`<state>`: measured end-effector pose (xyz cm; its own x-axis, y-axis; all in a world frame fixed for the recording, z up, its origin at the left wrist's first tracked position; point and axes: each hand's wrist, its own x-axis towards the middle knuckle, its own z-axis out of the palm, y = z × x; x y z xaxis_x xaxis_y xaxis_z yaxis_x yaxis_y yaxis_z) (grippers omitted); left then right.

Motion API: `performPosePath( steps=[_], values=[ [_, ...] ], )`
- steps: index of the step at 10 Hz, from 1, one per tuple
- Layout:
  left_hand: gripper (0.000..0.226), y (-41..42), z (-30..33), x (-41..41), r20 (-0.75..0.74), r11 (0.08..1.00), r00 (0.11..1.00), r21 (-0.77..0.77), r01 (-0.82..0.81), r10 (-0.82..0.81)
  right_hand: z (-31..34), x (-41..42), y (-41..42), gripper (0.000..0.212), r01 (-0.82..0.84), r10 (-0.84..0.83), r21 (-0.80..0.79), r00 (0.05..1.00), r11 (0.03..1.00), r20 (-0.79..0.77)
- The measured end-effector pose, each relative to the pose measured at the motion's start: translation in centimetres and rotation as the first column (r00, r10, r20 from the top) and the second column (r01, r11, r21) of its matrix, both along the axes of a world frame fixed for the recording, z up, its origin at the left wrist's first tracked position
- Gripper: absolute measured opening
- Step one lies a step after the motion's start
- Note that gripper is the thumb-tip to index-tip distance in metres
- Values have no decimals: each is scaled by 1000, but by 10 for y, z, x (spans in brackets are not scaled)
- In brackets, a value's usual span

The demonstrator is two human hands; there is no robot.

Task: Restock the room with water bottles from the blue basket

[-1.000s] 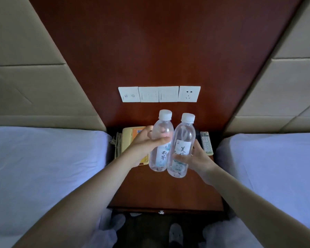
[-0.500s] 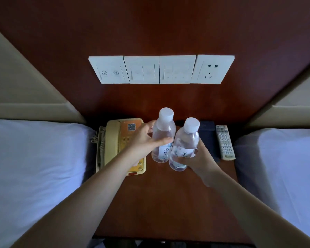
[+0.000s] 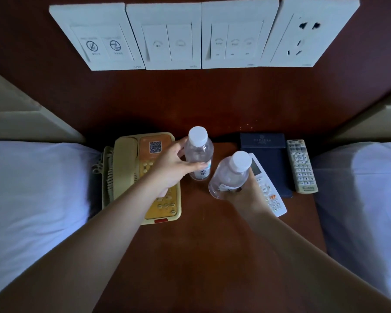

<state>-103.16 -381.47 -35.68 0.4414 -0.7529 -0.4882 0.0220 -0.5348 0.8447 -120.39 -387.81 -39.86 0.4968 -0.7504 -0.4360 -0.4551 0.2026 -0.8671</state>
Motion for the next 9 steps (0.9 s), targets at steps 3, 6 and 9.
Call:
performPosePath(
  steps=[3,6,9],
  values=[
    [73,-10,-4,14,-9,998,998,-27,54,-54,-9,28,-23,74,0,0,-53,1000,999,5],
    [66,-10,-9,27,104,982,977,40,182,-186,-5,30,-45,70,-129,127,-77,991,989,-34],
    [72,-3,-3,15,280,972,942,191,135,-186,-12,28,-35,85,-92,78,-143,991,985,-105]
  ],
)
